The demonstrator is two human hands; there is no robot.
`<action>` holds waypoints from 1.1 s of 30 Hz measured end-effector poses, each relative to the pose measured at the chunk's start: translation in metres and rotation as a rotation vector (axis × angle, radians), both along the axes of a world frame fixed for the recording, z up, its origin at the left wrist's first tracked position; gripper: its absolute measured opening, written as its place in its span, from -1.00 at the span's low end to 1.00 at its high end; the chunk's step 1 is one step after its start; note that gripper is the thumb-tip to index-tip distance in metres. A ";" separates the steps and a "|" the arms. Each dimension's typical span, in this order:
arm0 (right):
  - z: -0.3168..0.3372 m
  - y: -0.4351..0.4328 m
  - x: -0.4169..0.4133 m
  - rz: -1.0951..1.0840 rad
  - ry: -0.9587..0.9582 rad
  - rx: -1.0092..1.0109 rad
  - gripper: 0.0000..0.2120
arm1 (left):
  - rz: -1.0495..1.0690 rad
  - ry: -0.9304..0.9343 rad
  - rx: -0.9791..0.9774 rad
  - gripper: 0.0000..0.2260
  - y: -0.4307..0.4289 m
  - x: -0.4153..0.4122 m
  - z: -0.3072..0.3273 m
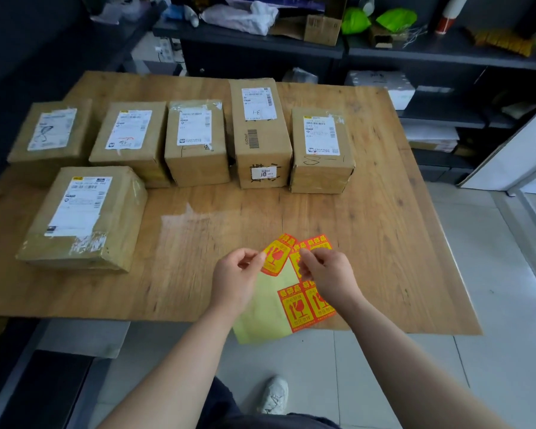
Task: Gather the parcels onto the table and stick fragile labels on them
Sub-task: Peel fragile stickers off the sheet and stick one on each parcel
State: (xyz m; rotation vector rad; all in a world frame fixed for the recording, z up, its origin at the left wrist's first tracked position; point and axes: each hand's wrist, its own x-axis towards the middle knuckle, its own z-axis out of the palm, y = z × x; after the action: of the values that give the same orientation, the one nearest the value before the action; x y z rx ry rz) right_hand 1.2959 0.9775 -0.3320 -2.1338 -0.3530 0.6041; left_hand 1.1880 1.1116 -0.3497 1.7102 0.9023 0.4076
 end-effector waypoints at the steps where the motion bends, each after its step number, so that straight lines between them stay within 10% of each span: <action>1: -0.003 0.005 -0.002 0.075 -0.041 -0.066 -0.73 | 0.029 -0.007 -0.016 -0.91 0.005 -0.003 0.003; 33: 0.046 0.293 -0.207 -0.019 0.036 0.164 -0.84 | -0.057 -0.001 -0.077 -0.94 0.289 -0.199 0.054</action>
State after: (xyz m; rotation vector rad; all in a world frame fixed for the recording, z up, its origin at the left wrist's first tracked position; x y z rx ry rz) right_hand 1.0890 1.2705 -0.2855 -1.9654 -0.3501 0.5815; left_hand 0.9891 1.4010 -0.2955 1.6616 0.8562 0.3316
